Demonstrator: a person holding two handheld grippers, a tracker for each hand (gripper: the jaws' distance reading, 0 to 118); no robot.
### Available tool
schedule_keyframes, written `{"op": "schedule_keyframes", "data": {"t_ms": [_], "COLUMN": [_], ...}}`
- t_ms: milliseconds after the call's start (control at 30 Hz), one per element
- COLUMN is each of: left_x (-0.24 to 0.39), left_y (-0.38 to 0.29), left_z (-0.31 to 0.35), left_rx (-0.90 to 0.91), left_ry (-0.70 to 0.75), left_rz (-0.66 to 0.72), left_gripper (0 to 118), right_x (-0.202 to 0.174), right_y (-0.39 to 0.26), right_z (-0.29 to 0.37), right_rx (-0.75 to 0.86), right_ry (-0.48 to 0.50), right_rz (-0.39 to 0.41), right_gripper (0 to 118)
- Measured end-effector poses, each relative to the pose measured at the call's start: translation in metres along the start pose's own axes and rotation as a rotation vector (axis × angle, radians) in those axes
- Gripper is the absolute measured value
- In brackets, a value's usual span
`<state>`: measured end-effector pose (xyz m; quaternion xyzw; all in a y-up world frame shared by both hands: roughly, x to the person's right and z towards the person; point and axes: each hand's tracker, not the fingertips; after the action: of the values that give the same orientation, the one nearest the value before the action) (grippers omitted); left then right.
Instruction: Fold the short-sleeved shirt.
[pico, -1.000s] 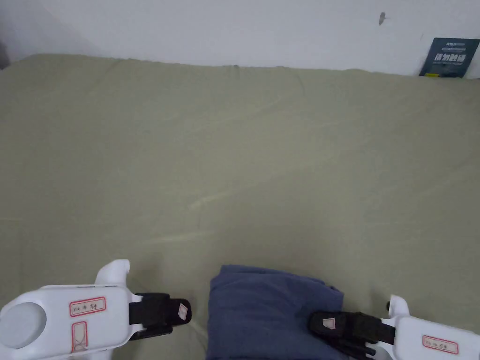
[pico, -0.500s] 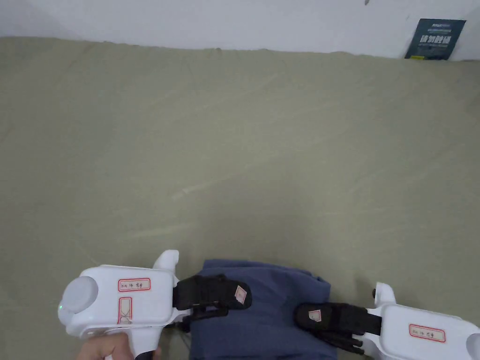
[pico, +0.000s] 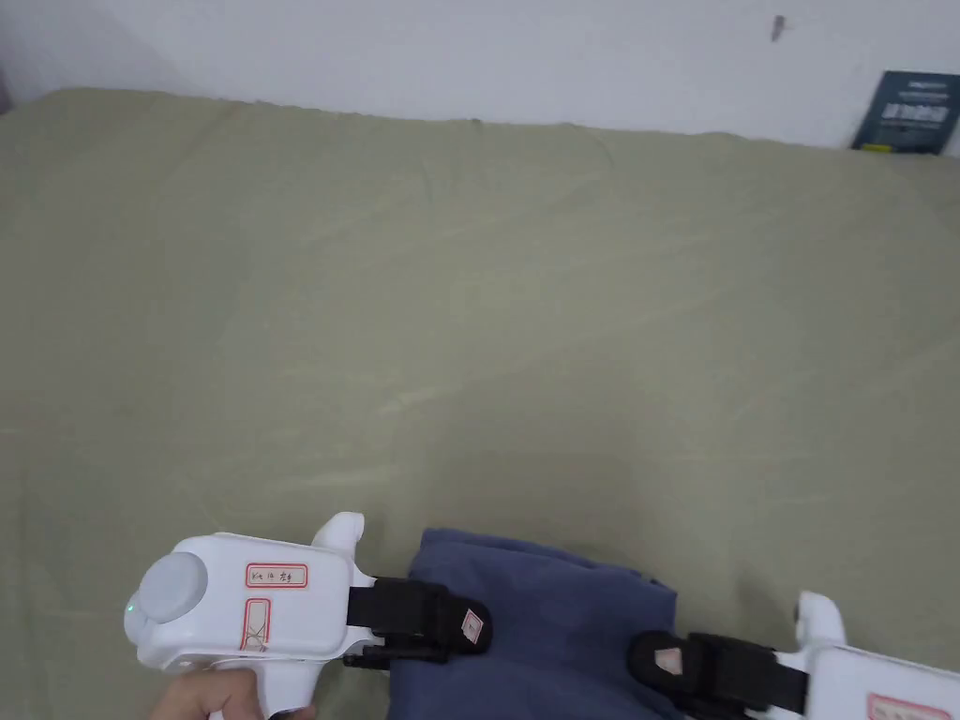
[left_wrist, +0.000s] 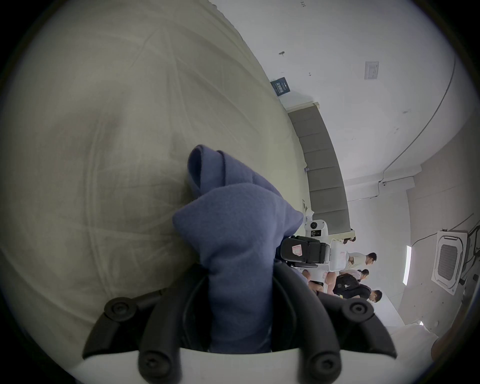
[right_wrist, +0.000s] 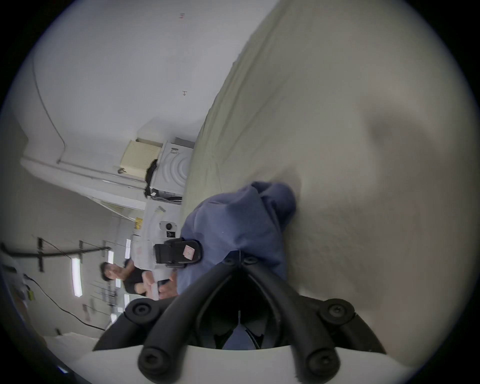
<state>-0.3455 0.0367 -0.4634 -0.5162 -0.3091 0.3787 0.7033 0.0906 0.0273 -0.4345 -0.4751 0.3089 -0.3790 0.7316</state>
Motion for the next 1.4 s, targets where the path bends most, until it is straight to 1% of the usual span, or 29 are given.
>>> {"op": "schedule_keyframes", "data": {"t_ms": [67, 133, 167, 200, 233, 267, 367, 400, 533, 667, 767, 800, 833, 867, 900, 933, 967, 1000, 1067, 1133, 1167, 1200, 1233, 1267, 1300, 1333, 1367, 1400], "left_x": [0.0, -0.006, -0.012, -0.018, -0.022, -0.033, -0.059, -0.068, -0.088, -0.101, -0.105, -0.104, -0.103, -0.105, -0.105, -0.103, -0.094, -0.092, -0.079, -0.063, -0.052, -0.041, -0.032, -0.022, -0.01, 0.005, 0.02, 0.032], "left_y": [0.007, 0.015, 0.02, 0.027, 0.03, 0.039, 0.061, 0.069, 0.098, 0.122, 0.132, 0.133, 0.135, 0.137, 0.136, 0.135, 0.135, 0.132, 0.128, 0.122, 0.116, 0.108, 0.101, 0.091, 0.083, 0.072, 0.064, 0.057], "left_z": [0.027, 0.064, 0.089, 0.114, 0.127, 0.162, 0.234, 0.255, 0.304, 0.319, 0.316, 0.314, 0.312, 0.314, 0.316, 0.316, 0.322, 0.322, 0.323, 0.33, 0.329, 0.327, 0.324, 0.326, 0.313, 0.303, 0.295, 0.283], "left_rx": [0.015, 0.043, 0.062, 0.077, 0.096, 0.097, 0.129, 0.135, 0.145, 0.147, 0.114, 0.1, 0.086, 0.104, 0.121, 0.147, 0.229, 0.25, 0.253, 0.256, 0.277, 0.318, 0.357, 0.408, 0.439, 0.471, 0.518, 0.506], "left_ry": [0.037, 0.093, 0.12, 0.15, 0.183, 0.213, 0.31, 0.339, 0.385, 0.422, 0.405, 0.405, 0.425, 0.475, 0.493, 0.507, 0.504, 0.511, 0.543, 0.639, 0.696, 0.718, 0.711, 0.669, 0.682, 0.682, 0.759, 0.711], "left_rz": [-0.017, -0.036, -0.037, -0.034, -0.029, -0.018, 0.003, -0.011, 0.014, 0.03, 0.016, 0.005, -0.007, -0.019, -0.032, -0.047, -0.117, -0.077, -0.077, -0.091, -0.116, -0.129, -0.128, -0.162, -0.183, -0.201, -0.271, -0.234], "left_gripper": [25, 25, 25, 25, 25, 25, 25, 25, 25, 26, 26, 28, 41, 72, 113, 117, 114, 115, 115, 112, 104, 73, 24, 0, 0, 0, 0, 0], "right_x": [-0.021, -0.044, -0.057, -0.066, -0.074, -0.081, -0.093, -0.095, -0.096, -0.094, -0.094, -0.095, -0.094, -0.094, -0.093, -0.093, -0.094, -0.093, -0.094, -0.097, -0.099, -0.102, -0.106, -0.111, -0.116, -0.12, -0.125, -0.131], "right_y": [-0.004, -0.011, -0.016, -0.021, -0.026, -0.031, -0.043, -0.046, -0.049, -0.046, -0.042, -0.041, -0.041, -0.04, -0.039, -0.038, -0.038, -0.037, -0.035, -0.03, -0.028, -0.025, -0.021, -0.018, -0.015, -0.012, -0.009, -0.007], "right_z": [0.012, 0.026, 0.031, 0.035, 0.038, 0.042, 0.049, 0.05, 0.049, 0.042, 0.038, 0.038, 0.039, 0.039, 0.039, 0.039, 0.04, 0.041, 0.043, 0.047, 0.05, 0.052, 0.054, 0.056, 0.059, 0.061, 0.064, 0.067], "right_rx": [0.045, 0.103, 0.133, 0.167, 0.193, 0.213, 0.237, 0.244, 0.258, 0.237, 0.231, 0.23, 0.232, 0.235, 0.239, 0.238, 0.236, 0.236, 0.237, 0.251, 0.258, 0.266, 0.275, 0.296, 0.31, 0.316, 0.337, 0.373], "right_ry": [-0.062, -0.146, -0.226, -0.267, -0.294, -0.321, -0.3, -0.297, -0.309, -0.343, -0.355, -0.36, -0.359, -0.354, -0.35, -0.349, -0.346, -0.344, -0.342, -0.342, -0.335, -0.331, -0.34, -0.351, -0.355, -0.348, -0.345, -0.383], "right_rz": [0.088, 0.207, 0.275, 0.32, 0.349, 0.372, 0.354, 0.346, 0.309, 0.307, 0.309, 0.309, 0.309, 0.306, 0.3, 0.296, 0.299, 0.308, 0.329, 0.349, 0.369, 0.388, 0.412, 0.452, 0.481, 0.492, 0.517, 0.533], "right_gripper": [1, 1, 0, 1, 0, 0, 0, 1, 1, 1, 0, 1, 0, 1, 1, 1, 1, 1, 1, 1, 1, 1, 1, 1, 1, 1, 1, 0]}}
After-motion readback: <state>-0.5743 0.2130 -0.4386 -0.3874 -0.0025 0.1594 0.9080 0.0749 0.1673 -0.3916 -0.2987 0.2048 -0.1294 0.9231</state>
